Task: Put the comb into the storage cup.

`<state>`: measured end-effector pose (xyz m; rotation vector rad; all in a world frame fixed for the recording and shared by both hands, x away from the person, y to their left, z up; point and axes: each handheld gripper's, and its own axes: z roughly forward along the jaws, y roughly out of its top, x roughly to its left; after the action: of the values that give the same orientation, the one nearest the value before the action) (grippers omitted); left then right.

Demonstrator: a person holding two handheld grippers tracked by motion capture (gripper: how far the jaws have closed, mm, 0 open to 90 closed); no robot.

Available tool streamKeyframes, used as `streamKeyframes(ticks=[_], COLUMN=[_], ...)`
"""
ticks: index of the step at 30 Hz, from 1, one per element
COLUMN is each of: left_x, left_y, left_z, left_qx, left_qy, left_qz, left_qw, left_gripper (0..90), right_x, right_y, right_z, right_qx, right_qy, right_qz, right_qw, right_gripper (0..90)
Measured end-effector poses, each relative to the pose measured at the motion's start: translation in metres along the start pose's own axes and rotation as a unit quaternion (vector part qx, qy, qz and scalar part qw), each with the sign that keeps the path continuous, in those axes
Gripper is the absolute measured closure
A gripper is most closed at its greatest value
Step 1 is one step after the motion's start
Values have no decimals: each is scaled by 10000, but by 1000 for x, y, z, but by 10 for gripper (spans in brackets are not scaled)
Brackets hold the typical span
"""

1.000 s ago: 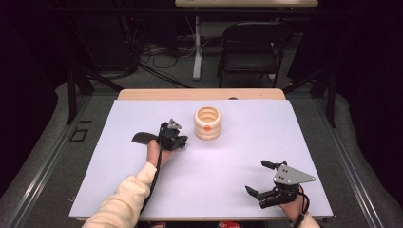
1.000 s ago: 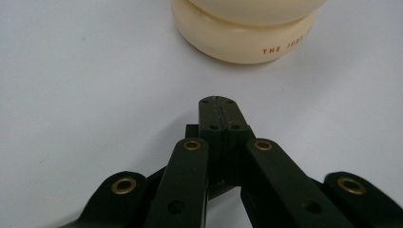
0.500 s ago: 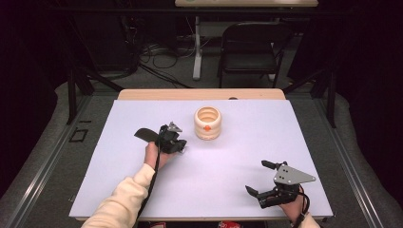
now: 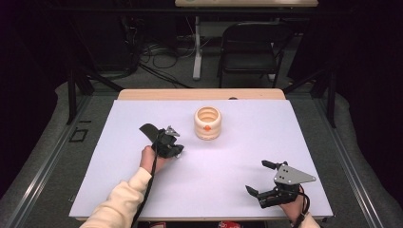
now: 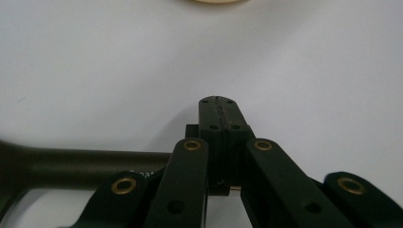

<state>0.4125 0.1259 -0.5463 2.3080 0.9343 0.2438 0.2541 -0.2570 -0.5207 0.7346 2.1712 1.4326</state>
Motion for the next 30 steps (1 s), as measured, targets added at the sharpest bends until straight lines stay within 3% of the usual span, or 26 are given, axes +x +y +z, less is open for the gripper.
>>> streamKeyframes(ticks=[9,14,30], left_x=[-2,0,4], left_y=[-5,-11,-19], left_z=[-7,-11,-17], left_qx=[55,103,80], left_qy=[20,84,132], left_qz=[-7,-160,-289], left_qw=[10000,9998,9995], left_gripper=[900,900,900], right_x=[0,-1,0], right_y=[0,0,0], right_z=[-1,1,0], right_qx=[-23,14,-4], right_qy=[-9,-12,0], right_qz=[14,29,1], right_qw=[10000,10000,10000], right_gripper=[0,0,0])
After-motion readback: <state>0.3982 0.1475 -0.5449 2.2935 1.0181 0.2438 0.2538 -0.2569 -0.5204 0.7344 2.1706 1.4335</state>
